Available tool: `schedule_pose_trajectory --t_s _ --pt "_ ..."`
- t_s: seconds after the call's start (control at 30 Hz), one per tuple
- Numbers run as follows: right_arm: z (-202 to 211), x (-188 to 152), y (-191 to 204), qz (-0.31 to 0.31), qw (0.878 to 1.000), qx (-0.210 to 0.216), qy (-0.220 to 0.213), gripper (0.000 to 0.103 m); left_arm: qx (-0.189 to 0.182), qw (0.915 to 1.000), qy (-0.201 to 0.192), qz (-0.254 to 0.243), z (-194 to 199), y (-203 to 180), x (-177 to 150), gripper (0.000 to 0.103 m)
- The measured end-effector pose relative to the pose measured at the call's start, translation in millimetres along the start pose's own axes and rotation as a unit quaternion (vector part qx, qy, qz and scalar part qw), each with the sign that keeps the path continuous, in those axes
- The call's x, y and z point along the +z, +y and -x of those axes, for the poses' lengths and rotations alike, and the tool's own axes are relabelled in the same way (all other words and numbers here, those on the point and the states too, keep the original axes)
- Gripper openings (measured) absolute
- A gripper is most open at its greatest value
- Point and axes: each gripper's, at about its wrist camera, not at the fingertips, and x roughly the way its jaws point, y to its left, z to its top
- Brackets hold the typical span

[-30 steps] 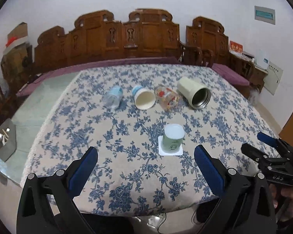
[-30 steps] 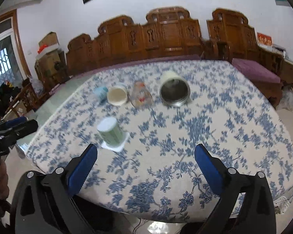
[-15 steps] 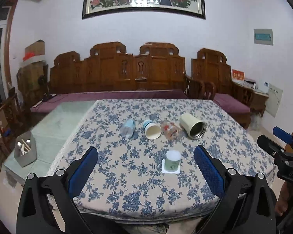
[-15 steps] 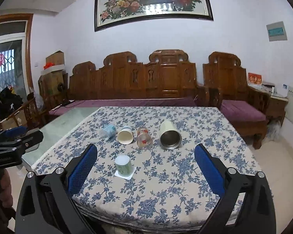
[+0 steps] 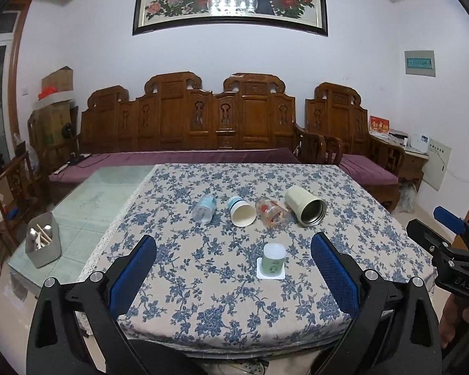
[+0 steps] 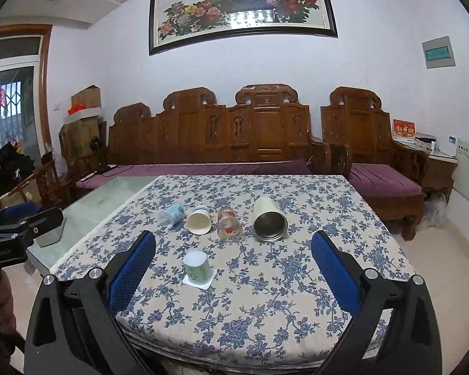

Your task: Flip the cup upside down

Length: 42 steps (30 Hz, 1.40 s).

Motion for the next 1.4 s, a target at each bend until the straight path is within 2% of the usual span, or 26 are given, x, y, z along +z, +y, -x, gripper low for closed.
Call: schedule_pose_trajectory --t_s 1.4 --pt "-10 -5 5 -0.001 1.000 0.006 0.005 0.100 0.001 1.0000 -0.009 0.001 6 -4 0 0.095"
